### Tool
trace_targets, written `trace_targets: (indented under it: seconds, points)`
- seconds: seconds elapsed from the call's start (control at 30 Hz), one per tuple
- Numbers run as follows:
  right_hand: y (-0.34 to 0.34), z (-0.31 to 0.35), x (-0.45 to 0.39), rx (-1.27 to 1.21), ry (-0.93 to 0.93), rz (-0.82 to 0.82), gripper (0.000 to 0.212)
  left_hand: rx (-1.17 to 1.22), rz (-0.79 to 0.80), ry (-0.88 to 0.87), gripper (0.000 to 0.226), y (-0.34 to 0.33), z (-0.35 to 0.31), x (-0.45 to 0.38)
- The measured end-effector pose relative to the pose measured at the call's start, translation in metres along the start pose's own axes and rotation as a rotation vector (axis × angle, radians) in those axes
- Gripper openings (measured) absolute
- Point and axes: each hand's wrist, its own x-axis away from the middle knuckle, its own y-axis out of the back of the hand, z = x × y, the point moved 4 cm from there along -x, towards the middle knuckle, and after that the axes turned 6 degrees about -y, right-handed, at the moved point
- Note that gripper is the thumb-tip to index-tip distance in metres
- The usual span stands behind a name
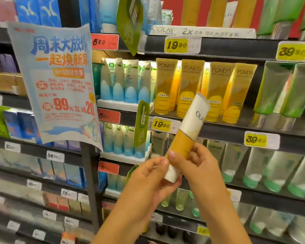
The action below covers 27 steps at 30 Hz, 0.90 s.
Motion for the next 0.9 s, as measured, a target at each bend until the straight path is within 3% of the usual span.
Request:
trace_targets:
  seconds: [0.13,0.43,0.63,0.9]
  points:
    - [0.013,-0.021,0.009,-0.039,-0.079,0.003,0.041,0.075,-0.029,0.064,0.025,0.008,0.018,0.008]
    - [0.037,-0.055,0.011,-0.278,-0.224,-0.039,0.036,0.235,-0.097,0.296,0.023,0.022,0.056,0.022]
    - [0.045,-0.061,0.010,-0.282,-0.215,-0.068,0.040,0.251,-0.106,0.370,0.028,0.030,0.068,0.019]
    - [0.035,-0.054,0.009,-0.258,-0.118,-0.145,0.042,0.304,-0.002,0.461,0.026,0.031,0.060,0.013]
